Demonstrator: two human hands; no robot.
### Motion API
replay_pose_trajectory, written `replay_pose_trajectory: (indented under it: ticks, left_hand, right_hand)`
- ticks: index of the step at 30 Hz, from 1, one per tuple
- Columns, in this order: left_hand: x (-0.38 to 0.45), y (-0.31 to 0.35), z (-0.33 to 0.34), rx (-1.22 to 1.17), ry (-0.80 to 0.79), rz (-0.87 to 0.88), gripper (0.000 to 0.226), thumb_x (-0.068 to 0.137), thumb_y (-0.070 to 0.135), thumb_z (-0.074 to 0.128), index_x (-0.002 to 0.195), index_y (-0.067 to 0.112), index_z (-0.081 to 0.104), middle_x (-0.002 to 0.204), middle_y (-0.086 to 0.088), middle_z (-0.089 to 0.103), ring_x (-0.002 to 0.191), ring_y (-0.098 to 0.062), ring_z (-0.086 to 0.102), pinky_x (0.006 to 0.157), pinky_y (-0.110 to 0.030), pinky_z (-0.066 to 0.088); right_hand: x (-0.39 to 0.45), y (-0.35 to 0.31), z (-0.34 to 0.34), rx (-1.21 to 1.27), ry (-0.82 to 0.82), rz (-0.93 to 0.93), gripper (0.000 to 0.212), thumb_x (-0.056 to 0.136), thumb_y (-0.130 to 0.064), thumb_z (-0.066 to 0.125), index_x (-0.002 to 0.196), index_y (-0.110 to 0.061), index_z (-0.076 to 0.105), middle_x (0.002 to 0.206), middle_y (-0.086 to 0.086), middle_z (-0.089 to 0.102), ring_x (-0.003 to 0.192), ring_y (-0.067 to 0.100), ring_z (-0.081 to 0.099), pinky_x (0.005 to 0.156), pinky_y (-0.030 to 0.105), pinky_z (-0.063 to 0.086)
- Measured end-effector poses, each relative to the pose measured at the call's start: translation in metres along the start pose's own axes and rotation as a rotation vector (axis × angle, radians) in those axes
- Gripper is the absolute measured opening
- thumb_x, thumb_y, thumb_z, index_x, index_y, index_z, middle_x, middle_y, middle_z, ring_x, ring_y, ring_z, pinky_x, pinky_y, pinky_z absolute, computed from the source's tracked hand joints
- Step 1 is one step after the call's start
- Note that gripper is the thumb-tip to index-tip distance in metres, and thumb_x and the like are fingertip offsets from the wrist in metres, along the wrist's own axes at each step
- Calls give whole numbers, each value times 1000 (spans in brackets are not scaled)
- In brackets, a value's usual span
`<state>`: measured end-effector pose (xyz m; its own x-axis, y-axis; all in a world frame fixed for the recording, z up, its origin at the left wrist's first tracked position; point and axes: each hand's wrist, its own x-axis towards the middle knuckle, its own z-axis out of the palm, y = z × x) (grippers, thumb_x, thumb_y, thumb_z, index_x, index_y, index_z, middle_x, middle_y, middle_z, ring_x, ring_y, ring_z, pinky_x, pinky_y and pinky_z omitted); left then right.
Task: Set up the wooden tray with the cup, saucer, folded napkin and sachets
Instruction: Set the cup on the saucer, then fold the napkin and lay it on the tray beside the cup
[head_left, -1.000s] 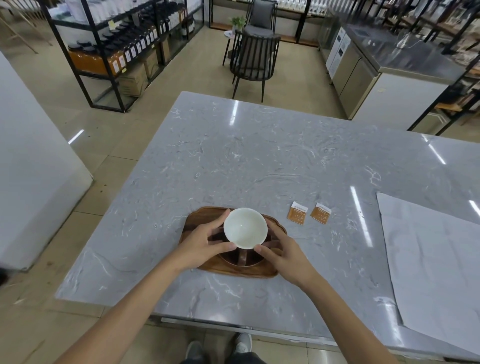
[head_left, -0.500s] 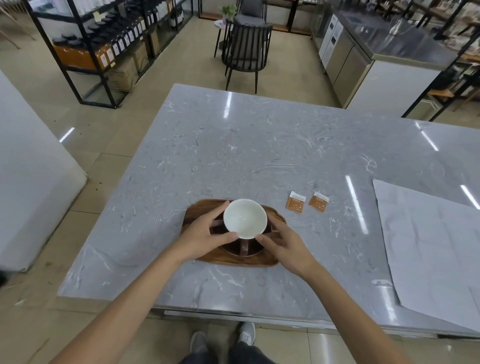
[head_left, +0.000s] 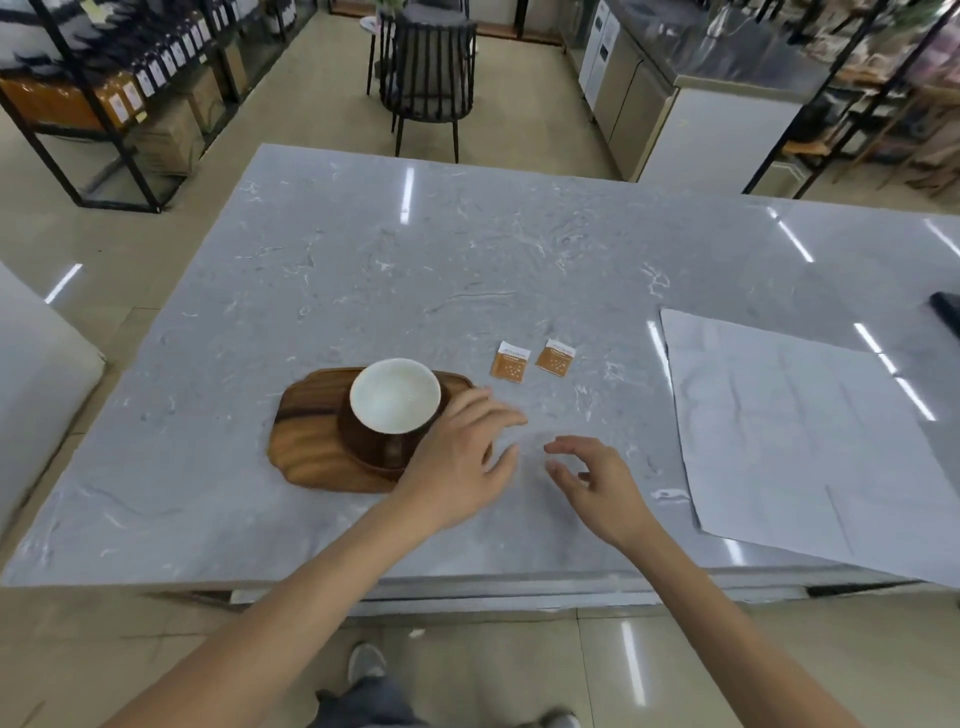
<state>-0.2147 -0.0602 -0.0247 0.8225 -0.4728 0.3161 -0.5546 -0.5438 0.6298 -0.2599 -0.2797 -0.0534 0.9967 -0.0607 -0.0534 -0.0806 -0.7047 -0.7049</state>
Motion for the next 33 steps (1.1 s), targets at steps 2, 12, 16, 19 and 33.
replay_pose_trajectory:
  ticks: [2,12,16,19,33]
  left_hand:
    - [6,18,35,-11,-71,6,33,95,29,61,126,21,67,130,7,65,141,-14,38,112,-27,34]
    - [22,113,180,-12,-282,42,43,91,31,67,133,20,63,136,1,63,138,-19,45,116,-30,34]
    - [33,141,225,3,-337,35,54,96,39,62,145,20,52,151,2,51,147,-16,34,119,-27,23]
    - [39,153,248,67,-363,82,50,96,32,63,143,15,55,148,-2,55,142,-21,43,118,-34,33]
    - [54,154,255,285,-345,204,39,56,-24,56,82,3,68,79,-12,64,74,-32,62,59,-39,52]
  right_hand:
    - [-13,22,-16,-58,18,-50,21,98,-20,66,118,-16,73,122,-5,67,118,14,59,101,44,50]
    - [-86,152,-115,-267,126,-40,29,98,-17,65,126,-11,68,137,12,61,131,34,50,109,38,41]
    - [-102,197,-151,-350,221,28,39,97,-26,66,134,-13,63,144,16,55,133,38,48,105,48,45]
    - [-114,226,-168,-431,184,160,49,98,-40,61,142,-20,57,154,15,45,140,38,40,106,49,42]
    - [-142,287,-196,-496,96,-41,69,78,-1,69,143,-19,54,149,8,52,131,34,53,97,44,50]
